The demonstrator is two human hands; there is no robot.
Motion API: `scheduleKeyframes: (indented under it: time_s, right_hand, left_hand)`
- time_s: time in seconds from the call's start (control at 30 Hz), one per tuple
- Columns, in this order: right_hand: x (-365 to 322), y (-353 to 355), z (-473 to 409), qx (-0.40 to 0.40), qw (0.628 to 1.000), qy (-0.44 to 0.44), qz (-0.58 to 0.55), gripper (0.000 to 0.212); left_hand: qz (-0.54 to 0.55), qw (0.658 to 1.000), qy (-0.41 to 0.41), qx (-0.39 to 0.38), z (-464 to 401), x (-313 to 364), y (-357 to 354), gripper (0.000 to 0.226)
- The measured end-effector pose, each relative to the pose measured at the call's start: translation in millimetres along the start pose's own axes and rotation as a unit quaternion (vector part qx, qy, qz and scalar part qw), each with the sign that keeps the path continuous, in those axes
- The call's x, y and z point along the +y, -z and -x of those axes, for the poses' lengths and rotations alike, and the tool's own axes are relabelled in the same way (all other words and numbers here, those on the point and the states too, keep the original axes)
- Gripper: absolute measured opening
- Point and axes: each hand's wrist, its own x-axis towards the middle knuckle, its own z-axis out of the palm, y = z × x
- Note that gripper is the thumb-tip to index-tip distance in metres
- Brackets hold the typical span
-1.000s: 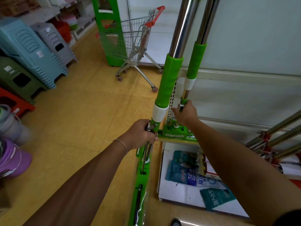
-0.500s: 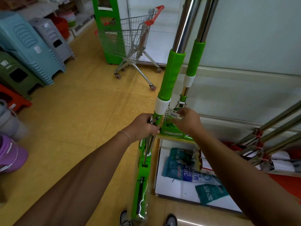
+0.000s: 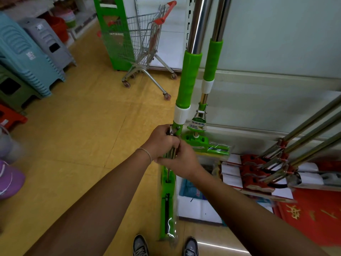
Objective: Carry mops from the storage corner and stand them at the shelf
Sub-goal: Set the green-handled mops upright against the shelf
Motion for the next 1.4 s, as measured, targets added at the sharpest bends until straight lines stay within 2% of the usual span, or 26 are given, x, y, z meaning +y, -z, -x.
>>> scheduleKeyframes:
  time_s: [0.07, 0.37, 0.57, 0.7, 0.83, 1.0, 1.1, 1.2, 1.3, 1.4]
  right_hand:
    - [4, -4, 0, 0.011, 1.0, -0.014, 0.012, 0.06]
    - [9, 5, -5, 0.036, 0.996, -0.037, 0.067, 0.031]
    - [6, 12, -2, 0.032, 0.995, -0.089, 0.015, 0.053]
    - [8, 15, -6, 0.015, 0.995, -0.099, -0.009, 0.051]
    - [11, 16, -7, 0.011, 0.994, -0.106, -0.024, 0.052]
    - [14, 21, -9, 0.007, 0.993, -0.111, -0.047, 0.046]
    - [14, 30, -12, -0.018, 0.992, -0.109, -0.053, 0.039]
    - [13, 41, -14, -0.05, 0.989, -0.11, -0.084, 0.045]
    - [15, 54, -21, -0.091, 0.987, -0.106, -0.083, 0.053]
    - [13, 66, -28, -0.13, 0.985, -0.1, -0.061, 0.045]
  left_hand:
    - [0.004, 1.0, 0.006, 0.018, -2, 1, -3, 0.013]
    - [-0.019, 0.999, 0.008, 0.041, -10, 4, -9, 0.012]
    - [-0.062, 0.996, -0.068, -0.003, -11, 6, 0, 0.034]
    - [-0.005, 0.994, -0.098, -0.04, -11, 25, 13, 0.044]
    - [0.066, 0.991, -0.104, -0.052, -13, 48, 18, 0.026]
    - [0.124, 0.981, -0.089, -0.122, -15, 56, 17, 0.034]
    - [0.102, 0.98, -0.089, -0.148, -16, 55, 17, 0.034]
    - [0.085, 0.981, -0.089, -0.147, -18, 54, 16, 0.031]
    - [0.053, 0.986, -0.097, -0.125, -21, 52, 12, 0.026]
    - [0.009, 0.991, -0.107, -0.084, -26, 49, 7, 0.021]
